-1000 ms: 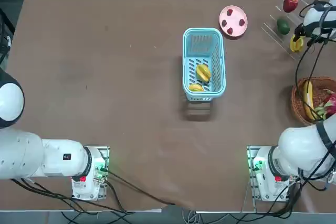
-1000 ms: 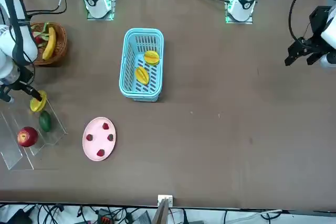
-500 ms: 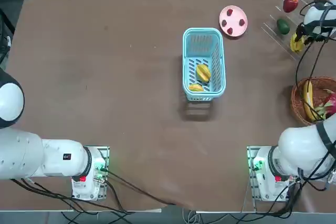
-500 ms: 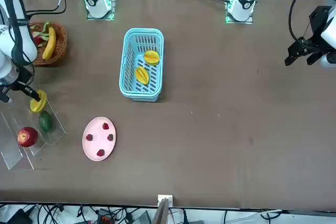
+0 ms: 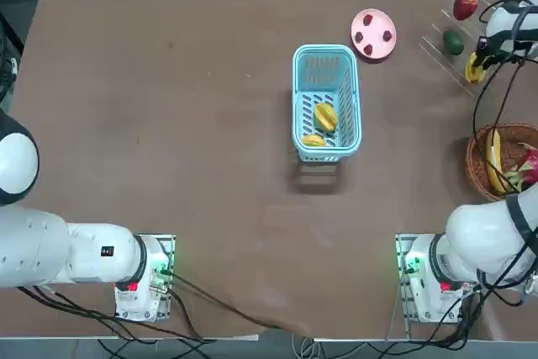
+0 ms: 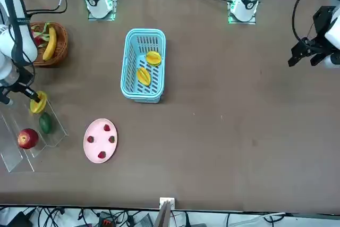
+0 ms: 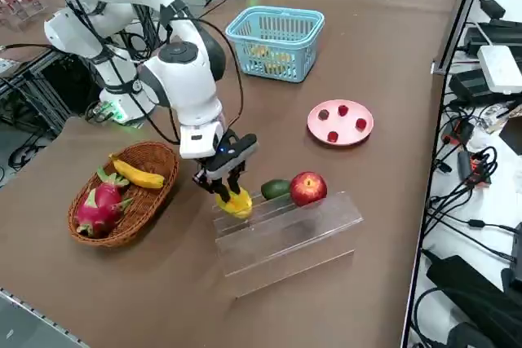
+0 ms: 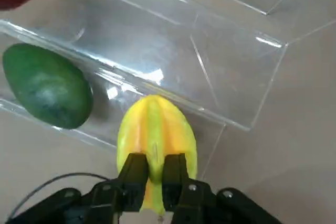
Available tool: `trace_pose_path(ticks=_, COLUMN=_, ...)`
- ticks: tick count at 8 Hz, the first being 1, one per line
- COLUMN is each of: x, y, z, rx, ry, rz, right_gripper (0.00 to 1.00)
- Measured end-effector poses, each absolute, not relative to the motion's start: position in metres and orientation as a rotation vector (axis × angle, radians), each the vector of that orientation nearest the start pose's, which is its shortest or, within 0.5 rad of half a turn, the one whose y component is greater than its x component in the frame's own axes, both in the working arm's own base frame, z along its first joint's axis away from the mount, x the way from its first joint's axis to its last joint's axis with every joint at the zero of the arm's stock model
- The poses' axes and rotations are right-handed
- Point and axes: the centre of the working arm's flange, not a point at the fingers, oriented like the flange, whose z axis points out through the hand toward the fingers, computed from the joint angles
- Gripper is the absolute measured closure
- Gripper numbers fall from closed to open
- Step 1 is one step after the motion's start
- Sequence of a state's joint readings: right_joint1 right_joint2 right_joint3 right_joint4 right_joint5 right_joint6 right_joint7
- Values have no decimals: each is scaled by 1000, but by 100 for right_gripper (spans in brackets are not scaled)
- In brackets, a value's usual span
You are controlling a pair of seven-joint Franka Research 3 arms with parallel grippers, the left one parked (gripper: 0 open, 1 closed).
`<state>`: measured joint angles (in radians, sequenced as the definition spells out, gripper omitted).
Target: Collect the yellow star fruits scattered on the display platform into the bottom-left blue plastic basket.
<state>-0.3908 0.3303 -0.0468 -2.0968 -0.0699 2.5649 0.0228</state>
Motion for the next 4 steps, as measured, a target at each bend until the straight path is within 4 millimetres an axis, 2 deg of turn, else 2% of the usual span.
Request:
trace_pose_path(ticks=1, x=542, y=-249, z=281, rx=-3152, ry=635, rz=-123, right_gripper=80)
trace_pose_path(ticks=2, x=549, y=-243, z=300, rx=-3146, ry=619, rz=-30, right_gripper=80)
trace_pose_path(ticks=3, x=558, y=-230, z=333, rx=-3121, ry=605, rz=46, right_gripper=80)
trace_pose_path(ticks=4, x=565, y=-208, z=375, rx=-3084, ry=613, rz=114, right_gripper=80)
